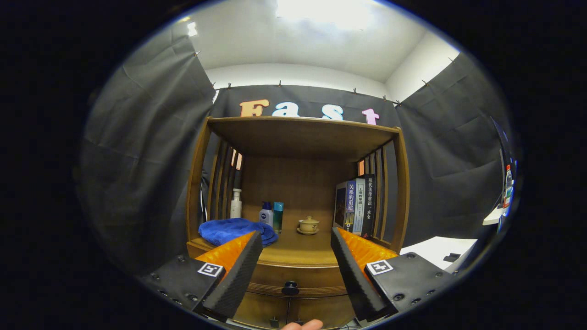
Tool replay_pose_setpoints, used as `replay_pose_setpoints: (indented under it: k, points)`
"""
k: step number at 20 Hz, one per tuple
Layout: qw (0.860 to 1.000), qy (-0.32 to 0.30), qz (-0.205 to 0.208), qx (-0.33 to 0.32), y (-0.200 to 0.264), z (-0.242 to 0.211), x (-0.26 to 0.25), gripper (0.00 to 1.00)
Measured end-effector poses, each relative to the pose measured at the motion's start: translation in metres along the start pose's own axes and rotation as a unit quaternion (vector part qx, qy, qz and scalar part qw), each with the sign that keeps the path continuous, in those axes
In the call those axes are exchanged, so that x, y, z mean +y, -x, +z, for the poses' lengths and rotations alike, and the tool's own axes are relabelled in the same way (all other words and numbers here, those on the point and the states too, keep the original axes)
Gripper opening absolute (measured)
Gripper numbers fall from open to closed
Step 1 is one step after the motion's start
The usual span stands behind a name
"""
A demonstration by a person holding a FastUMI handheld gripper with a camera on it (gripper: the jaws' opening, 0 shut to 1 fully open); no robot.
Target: Pull open the drawer, take out the items inside it, and place them on the countertop above the cabinet.
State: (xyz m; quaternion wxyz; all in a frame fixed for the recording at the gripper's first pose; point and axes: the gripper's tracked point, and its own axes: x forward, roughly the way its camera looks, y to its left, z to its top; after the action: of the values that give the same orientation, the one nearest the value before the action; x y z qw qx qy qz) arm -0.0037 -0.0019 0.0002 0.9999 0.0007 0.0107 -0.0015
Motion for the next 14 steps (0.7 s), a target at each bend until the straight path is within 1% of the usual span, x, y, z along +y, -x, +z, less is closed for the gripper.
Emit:
replay_pose_setpoints:
  k: [5, 9, 11, 14]
  points:
    - [1.000, 0.000, 0.002, 0.002, -0.002, 0.000, -0.001, 0.98]
    - [1.000, -0.004, -0.001, -0.002, -0.015, 0.000, -0.008, 0.98]
    - [1.000, -0.003, -0.003, 0.001, -0.026, -0.008, -0.013, 0.98]
    - [1.000, 0.005, -0.004, 0.018, -0.041, -0.035, -0.017, 0.98]
